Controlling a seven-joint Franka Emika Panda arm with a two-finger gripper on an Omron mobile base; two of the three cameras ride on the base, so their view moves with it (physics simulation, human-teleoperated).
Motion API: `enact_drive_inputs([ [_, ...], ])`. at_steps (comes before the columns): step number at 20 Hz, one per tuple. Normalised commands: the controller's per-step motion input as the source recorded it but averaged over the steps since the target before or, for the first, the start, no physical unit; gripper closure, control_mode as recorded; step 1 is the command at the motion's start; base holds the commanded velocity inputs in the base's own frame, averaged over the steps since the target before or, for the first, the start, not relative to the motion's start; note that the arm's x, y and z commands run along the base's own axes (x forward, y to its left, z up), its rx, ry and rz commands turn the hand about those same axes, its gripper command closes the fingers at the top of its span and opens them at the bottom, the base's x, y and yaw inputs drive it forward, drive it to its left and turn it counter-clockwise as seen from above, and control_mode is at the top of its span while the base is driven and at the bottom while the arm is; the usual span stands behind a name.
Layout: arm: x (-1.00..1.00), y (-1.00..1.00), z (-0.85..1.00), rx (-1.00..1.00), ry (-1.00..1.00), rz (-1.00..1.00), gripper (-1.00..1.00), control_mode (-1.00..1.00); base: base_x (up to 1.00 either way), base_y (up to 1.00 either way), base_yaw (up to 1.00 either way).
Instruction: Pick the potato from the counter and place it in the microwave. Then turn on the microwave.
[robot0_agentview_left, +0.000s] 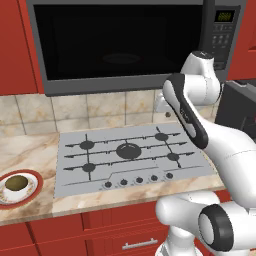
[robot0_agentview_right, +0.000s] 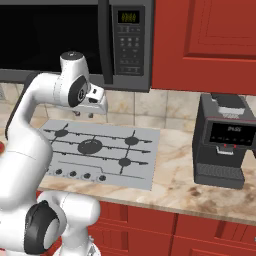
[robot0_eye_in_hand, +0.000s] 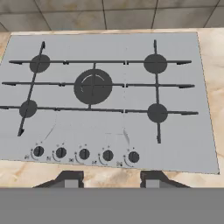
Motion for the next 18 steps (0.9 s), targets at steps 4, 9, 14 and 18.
enact_drive_inputs([
  [4,-0.23,0.00,0.00,0.00,-0.08,0.00,-1.00,-1.00,0.00,0.00,0.00],
  [9,-0.40,0.00,0.13,0.01,-0.29,0.00,-1.00,-1.00,0.00,0.00,0.00],
  [14,-0.25,-0.03,0.38,0.00,-0.35,-0.02,-1.00,-1.00,0.00,0.00,0.00],
  [18,-0.03,-0.09,0.51,0.00,-0.27,-0.05,-1.00,-1.00,0.00,0.00,0.00],
])
